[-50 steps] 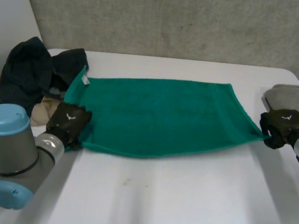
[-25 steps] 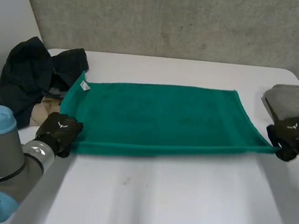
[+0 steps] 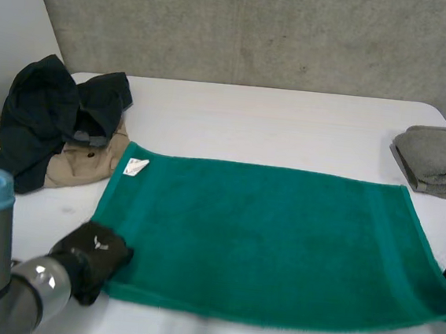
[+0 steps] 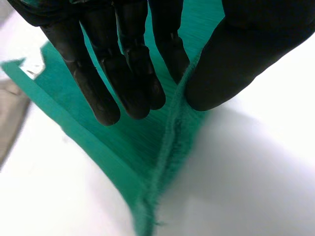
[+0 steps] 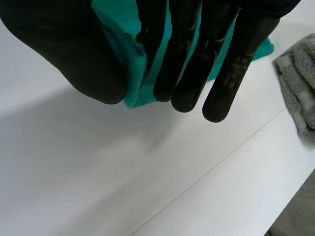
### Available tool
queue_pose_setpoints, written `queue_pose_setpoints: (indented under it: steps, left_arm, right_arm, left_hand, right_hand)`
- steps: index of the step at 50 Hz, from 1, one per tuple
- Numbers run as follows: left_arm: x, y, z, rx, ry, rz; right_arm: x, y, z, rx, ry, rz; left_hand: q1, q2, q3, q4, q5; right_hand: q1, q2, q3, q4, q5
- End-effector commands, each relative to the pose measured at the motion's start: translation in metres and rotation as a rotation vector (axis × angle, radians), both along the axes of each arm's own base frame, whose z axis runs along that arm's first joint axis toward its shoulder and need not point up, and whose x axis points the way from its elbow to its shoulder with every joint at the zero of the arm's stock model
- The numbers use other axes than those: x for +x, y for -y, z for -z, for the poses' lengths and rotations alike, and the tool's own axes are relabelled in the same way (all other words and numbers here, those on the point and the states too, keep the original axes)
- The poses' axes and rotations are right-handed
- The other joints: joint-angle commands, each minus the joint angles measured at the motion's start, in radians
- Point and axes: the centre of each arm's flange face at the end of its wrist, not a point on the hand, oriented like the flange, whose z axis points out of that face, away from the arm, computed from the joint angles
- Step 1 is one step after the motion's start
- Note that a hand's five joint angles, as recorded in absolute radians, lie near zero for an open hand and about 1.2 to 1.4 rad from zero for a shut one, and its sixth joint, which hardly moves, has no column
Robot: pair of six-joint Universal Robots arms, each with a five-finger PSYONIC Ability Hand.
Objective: Fold the laundry.
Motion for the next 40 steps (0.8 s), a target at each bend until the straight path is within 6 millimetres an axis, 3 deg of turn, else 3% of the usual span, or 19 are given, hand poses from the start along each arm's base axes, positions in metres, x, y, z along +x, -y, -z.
queue_pose_setpoints:
  steps: [1, 6, 10, 16, 21, 25, 27, 28, 29, 30, 32, 35, 40]
  left_arm:
    - [-0.032, 0.065, -0.004, -0.223, -0.093, 0.015]
    - [-0.068, 0.109, 0.002, -0.386, -0.164, 0.053]
    - [-0.085, 0.142, 0.011, -0.459, -0.19, 0.045]
    - [-0.102, 0.179, 0.026, -0.531, -0.183, 0.034]
    - [-0.111, 0.201, 0.039, -0.602, -0.142, 0.031]
    - [-0.115, 0.21, 0.044, -0.647, -0.139, 0.033]
    - [-0.117, 0.21, 0.044, -0.665, -0.141, 0.035]
    - [-0.118, 0.21, 0.044, -0.673, -0.145, 0.036]
    - [-0.122, 0.207, 0.043, -0.687, -0.156, 0.046]
    - [-0.124, 0.206, 0.042, -0.697, -0.163, 0.051]
    - [-0.13, 0.201, 0.04, -0.711, -0.178, 0.064]
    - [-0.137, 0.19, 0.03, -0.742, -0.208, 0.083]
    - [-0.135, 0.173, 0.004, -0.753, -0.236, 0.083]
  right_arm:
    - [0.023, 0.059, 0.019, -0.129, 0.091, -0.007]
    - [0.041, 0.094, 0.024, -0.241, 0.063, -0.006]
    - [0.048, 0.129, 0.036, -0.346, 0.026, 0.01]
    - [0.061, 0.177, 0.061, -0.498, 0.009, -0.011]
    - [0.065, 0.203, 0.081, -0.594, 0.006, -0.02]
    - [0.071, 0.212, 0.091, -0.649, 0.006, -0.025]
    - [0.073, 0.214, 0.091, -0.666, 0.01, -0.025]
    - [0.075, 0.214, 0.092, -0.672, 0.007, -0.017]
    - [0.076, 0.213, 0.093, -0.67, 0.003, -0.012]
    - [0.076, 0.213, 0.092, -0.671, 0.002, -0.007]
    - [0.078, 0.21, 0.089, -0.673, 0.003, 0.013]
    - [0.08, 0.205, 0.079, -0.676, 0.022, 0.035]
    - [0.073, 0.183, 0.042, -0.666, 0.166, 0.11]
  left_hand:
    - [0.276, 0.203, 0.209, 0.199, 0.22]
    - [0.276, 0.203, 0.209, 0.199, 0.22]
    - [0.276, 0.203, 0.209, 0.199, 0.22]
    - [0.276, 0.203, 0.209, 0.199, 0.22]
    - [0.276, 0.203, 0.209, 0.199, 0.22]
    - [0.264, 0.192, 0.197, 0.188, 0.209]
    - [-0.182, -0.255, -0.249, -0.259, -0.238]
    - [-0.572, -0.644, -0.638, -0.648, -0.627]
    - [-0.946, -1.018, -1.013, -1.023, -1.002]
    - [-0.832, -0.904, -0.899, -0.909, -0.888]
    - [-0.946, -1.018, -1.013, -1.023, -1.002]
    - [-0.946, -1.018, -1.013, -1.023, -1.002]
    - [-0.946, -1.018, -1.013, -1.023, -1.002]
  right_hand:
    - [0.406, 0.219, 0.215, 0.209, 0.233]
    - [0.406, 0.219, 0.215, 0.209, 0.233]
    - [0.406, 0.219, 0.215, 0.209, 0.233]
    - [0.406, 0.219, 0.215, 0.209, 0.233]
    - [0.406, 0.219, 0.215, 0.209, 0.233]
    - [0.406, 0.219, 0.215, 0.209, 0.233]
    - [0.285, 0.098, 0.094, 0.088, 0.112]
    - [-0.684, -0.871, -0.875, -0.881, -0.858]
    - [-0.816, -1.003, -1.007, -1.013, -0.989]
    - [-0.816, -1.003, -1.007, -1.013, -0.989]
    - [-0.816, -1.003, -1.007, -1.013, -0.989]
    - [-0.816, -1.003, -1.007, -1.013, -0.989]
    - [-0.816, -1.003, -1.007, -1.013, -0.989]
